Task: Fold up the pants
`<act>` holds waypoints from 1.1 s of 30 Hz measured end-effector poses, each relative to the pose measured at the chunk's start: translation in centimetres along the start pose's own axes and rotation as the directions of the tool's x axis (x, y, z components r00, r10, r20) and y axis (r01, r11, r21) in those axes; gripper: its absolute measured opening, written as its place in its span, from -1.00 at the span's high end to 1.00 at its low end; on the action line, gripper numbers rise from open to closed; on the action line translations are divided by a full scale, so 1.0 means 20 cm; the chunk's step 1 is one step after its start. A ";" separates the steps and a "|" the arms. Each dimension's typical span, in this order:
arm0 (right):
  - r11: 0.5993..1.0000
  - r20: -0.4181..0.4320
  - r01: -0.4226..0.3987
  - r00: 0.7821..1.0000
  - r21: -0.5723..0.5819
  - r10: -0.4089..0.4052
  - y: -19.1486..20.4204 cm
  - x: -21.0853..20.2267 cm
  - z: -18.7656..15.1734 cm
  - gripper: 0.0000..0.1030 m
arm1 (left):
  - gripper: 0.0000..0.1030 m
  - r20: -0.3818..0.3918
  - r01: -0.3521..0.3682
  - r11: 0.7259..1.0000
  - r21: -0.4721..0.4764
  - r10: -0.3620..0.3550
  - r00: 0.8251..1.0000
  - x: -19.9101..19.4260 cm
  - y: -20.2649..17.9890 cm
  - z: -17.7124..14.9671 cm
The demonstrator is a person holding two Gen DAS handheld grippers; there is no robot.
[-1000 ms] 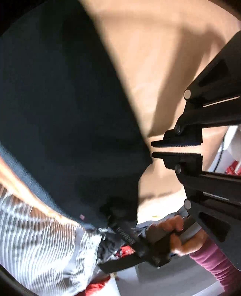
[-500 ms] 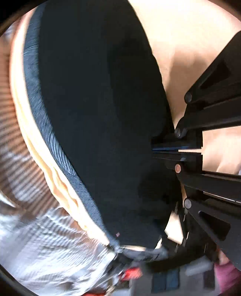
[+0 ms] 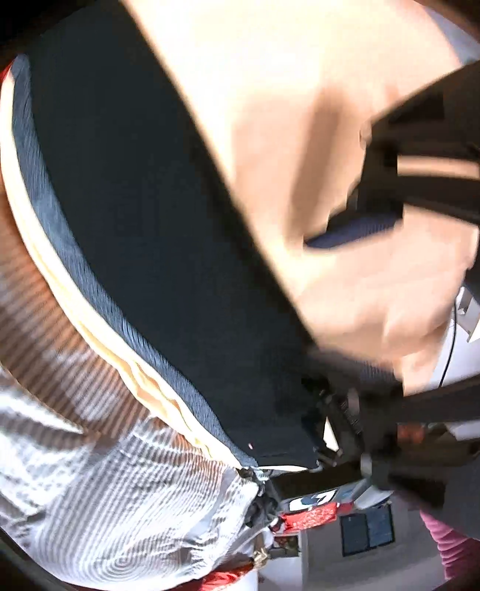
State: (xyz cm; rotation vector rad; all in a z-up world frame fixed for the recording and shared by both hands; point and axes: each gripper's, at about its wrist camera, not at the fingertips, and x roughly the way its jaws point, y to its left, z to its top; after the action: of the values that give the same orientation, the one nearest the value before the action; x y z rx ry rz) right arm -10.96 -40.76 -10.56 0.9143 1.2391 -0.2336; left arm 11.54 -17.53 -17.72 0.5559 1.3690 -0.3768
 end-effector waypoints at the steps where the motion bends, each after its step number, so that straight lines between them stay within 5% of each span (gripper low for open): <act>1: 1.000 -0.006 0.006 1.000 0.008 -0.006 -0.03 -0.02 -0.01 -0.31 | -0.78 0.000 0.000 1.000 -0.008 0.000 1.000 -0.02 -0.01 0.01; 12: 0.985 0.004 0.039 0.999 0.166 -0.040 -0.42 -0.22 -0.08 -0.35 | -0.78 0.065 0.062 0.997 0.041 -0.064 0.996 -0.27 -0.41 0.13; 18: 0.970 0.141 0.058 0.986 0.236 -0.093 -0.63 -0.44 0.07 -0.33 | -0.78 0.078 0.106 0.993 0.047 -0.110 0.991 -0.32 -0.74 0.25; 22: 0.947 0.240 0.108 0.953 0.303 -0.186 -0.81 -0.61 0.26 0.44 | -0.78 0.093 0.117 0.992 0.040 -0.120 0.988 -0.33 -0.89 0.31; 28: 0.948 0.344 0.155 0.905 0.279 -0.249 -0.94 -0.71 0.59 0.54 | -0.78 0.075 0.086 0.996 0.029 -0.088 0.993 -0.23 -1.02 0.41; 31: 0.945 0.305 0.229 0.906 0.233 -0.294 -1.02 -0.63 0.69 0.54 | -0.78 0.062 0.070 0.997 0.014 -0.070 0.996 -0.20 -1.04 0.38; 33: 0.945 0.310 0.182 0.913 0.272 -0.265 -1.11 -0.63 0.68 0.84 | -0.84 0.067 0.072 0.997 0.004 -0.072 0.995 -0.19 -1.04 0.38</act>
State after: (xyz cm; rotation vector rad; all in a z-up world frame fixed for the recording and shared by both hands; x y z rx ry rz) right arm -19.40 -68.41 -9.36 0.8879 1.0005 -0.7115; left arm 5.38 -39.14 -16.44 0.4921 1.3266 -0.4509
